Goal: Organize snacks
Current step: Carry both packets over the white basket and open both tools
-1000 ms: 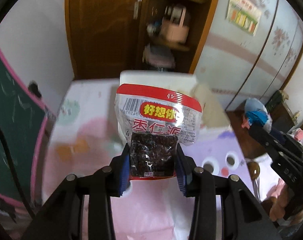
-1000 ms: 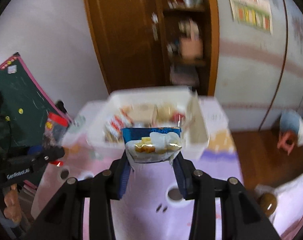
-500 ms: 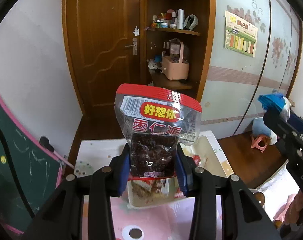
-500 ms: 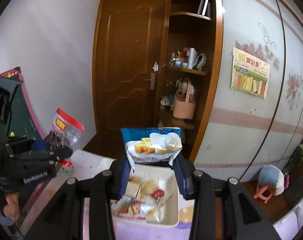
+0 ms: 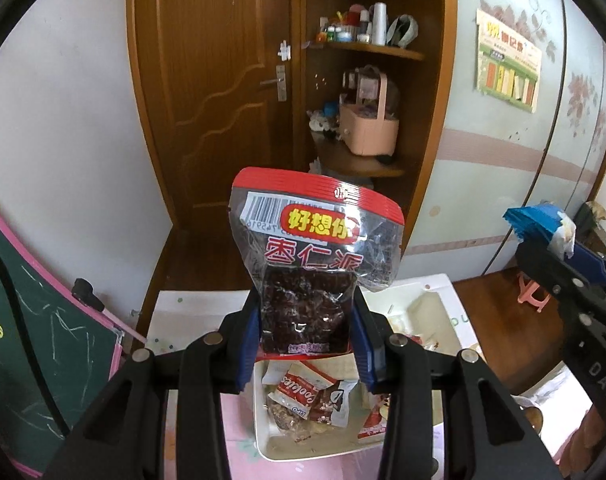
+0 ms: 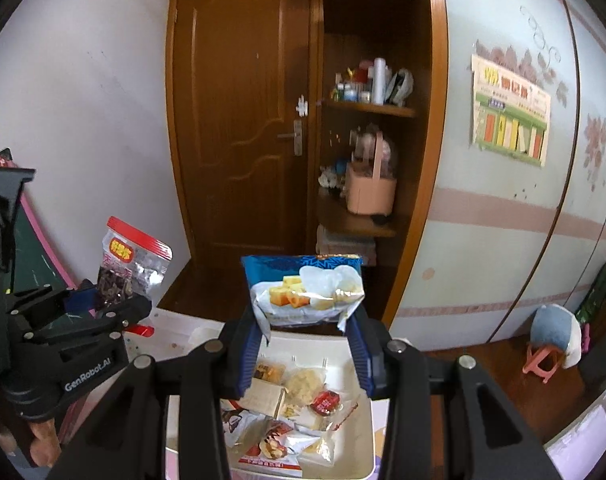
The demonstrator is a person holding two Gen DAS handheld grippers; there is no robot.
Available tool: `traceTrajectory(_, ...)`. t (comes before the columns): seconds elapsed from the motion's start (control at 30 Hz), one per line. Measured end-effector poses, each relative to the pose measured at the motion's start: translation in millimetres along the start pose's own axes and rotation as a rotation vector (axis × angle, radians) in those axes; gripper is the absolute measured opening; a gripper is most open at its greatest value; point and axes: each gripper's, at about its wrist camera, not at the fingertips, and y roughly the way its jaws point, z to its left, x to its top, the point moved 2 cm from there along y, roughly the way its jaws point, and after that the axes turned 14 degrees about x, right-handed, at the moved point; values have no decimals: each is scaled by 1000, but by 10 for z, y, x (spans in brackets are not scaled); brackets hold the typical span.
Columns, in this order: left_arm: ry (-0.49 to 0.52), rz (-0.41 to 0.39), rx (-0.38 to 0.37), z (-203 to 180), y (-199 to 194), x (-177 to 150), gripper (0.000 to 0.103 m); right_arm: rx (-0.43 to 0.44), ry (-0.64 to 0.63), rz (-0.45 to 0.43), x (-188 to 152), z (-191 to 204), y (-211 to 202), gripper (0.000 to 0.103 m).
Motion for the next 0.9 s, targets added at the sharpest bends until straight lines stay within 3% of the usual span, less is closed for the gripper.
traceTrajectory(0.4,33,106,5,-195,625,-171,39,15,108,153,-253,-253,675,42)
traceTrajectory(0.53,40,145,-9,-247,800,-229,44,18,117,197,-341,-248,844,43)
traceTrajectory(0.57,39,150,-12,-263,834,-245,47,21,115,207,-362,-242,880,44)
traceTrajectory(0.6,39,158,-22,-267,875,-256,58,28,114,219,-384,-238,920,46)
traceTrajectory(0.63,32,166,-31,-263,922,-273,78,34,113,236,-425,-230,969,51)
traceTrajectory(0.7,8,169,-30,-221,992,-314,95,30,122,257,-489,-243,1035,57)
traceTrajectory(0.77,-12,182,-43,-165,1065,-359,99,42,154,289,-574,-286,1111,65)
traceTrajectory(0.9,-33,245,-49,-76,1179,-457,100,101,212,371,-725,-332,1229,67)
